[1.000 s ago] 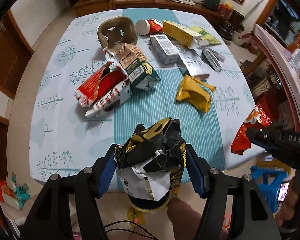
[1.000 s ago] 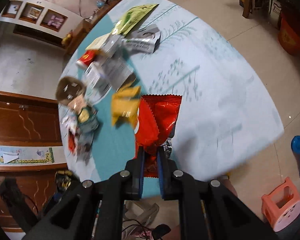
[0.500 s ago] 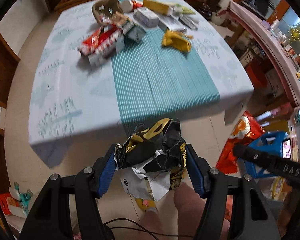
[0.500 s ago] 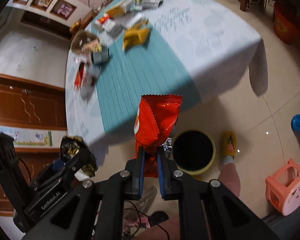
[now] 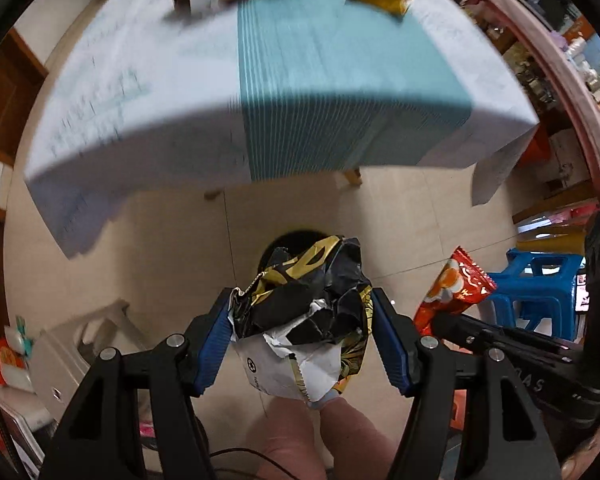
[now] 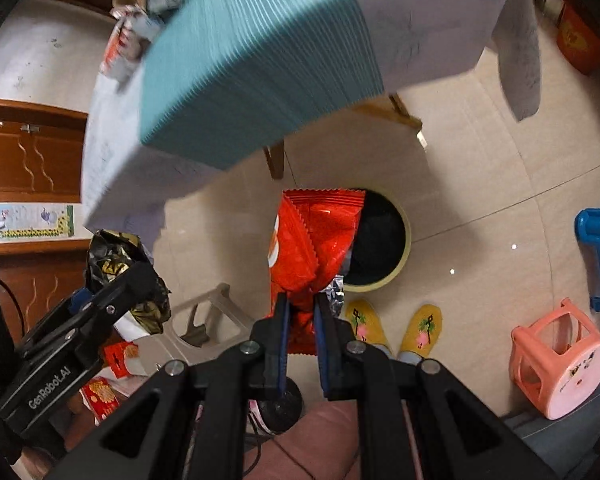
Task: Collect trash
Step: 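Carry the black-gold wrapper and red packet over the floor bin with both tools, then open both tools to drop the wrappers into the bin, then move both tools back over the table toward the red chip bag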
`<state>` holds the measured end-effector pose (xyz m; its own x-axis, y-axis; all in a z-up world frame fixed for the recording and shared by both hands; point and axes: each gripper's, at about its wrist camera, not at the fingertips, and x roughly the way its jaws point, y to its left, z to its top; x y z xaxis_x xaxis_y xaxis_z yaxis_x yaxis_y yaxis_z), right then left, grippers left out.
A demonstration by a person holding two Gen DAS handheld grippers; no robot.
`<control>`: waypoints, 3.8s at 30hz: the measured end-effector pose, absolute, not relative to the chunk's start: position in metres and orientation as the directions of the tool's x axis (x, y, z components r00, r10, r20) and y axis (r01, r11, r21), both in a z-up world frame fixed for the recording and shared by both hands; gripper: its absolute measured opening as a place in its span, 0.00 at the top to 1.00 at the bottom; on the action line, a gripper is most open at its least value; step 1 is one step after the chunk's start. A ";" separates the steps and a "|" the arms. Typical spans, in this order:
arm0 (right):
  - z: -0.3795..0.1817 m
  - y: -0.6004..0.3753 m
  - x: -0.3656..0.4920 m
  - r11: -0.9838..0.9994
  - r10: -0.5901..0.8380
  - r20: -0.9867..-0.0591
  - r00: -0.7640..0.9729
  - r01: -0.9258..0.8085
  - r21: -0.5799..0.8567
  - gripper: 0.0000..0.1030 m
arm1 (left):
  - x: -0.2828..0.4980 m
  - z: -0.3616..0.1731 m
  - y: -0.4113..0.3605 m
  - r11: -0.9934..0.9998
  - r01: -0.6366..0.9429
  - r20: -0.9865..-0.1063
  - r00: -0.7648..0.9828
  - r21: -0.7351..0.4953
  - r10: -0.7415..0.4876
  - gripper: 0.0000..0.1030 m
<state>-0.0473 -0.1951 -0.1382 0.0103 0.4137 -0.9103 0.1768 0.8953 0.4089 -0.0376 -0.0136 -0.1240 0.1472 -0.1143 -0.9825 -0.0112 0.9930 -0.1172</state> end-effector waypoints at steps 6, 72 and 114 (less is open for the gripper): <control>-0.222 -0.187 -0.052 0.908 0.405 -0.913 -0.055 0.145 0.394 0.89 | -0.042 -0.201 -0.014 0.985 -0.082 -0.983 0.119 -0.151 -0.141 0.37; -0.047 -0.201 -0.043 0.896 0.440 -0.874 0.207 -0.158 0.414 0.35 | -0.054 -0.005 0.010 0.986 -0.161 -0.954 0.300 -0.048 0.002 0.15; 0.020 -0.084 0.150 0.900 0.434 -0.834 0.340 -0.142 0.411 0.47 | 0.134 0.058 0.139 0.999 -0.029 -0.877 0.481 -0.045 -0.025 0.15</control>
<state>0.1504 -0.0843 0.0197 0.3405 0.4344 -0.8339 -0.1425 0.9005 0.4109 0.1339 0.1391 0.0576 0.4807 -0.0253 -0.8765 -0.0287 0.9986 -0.0446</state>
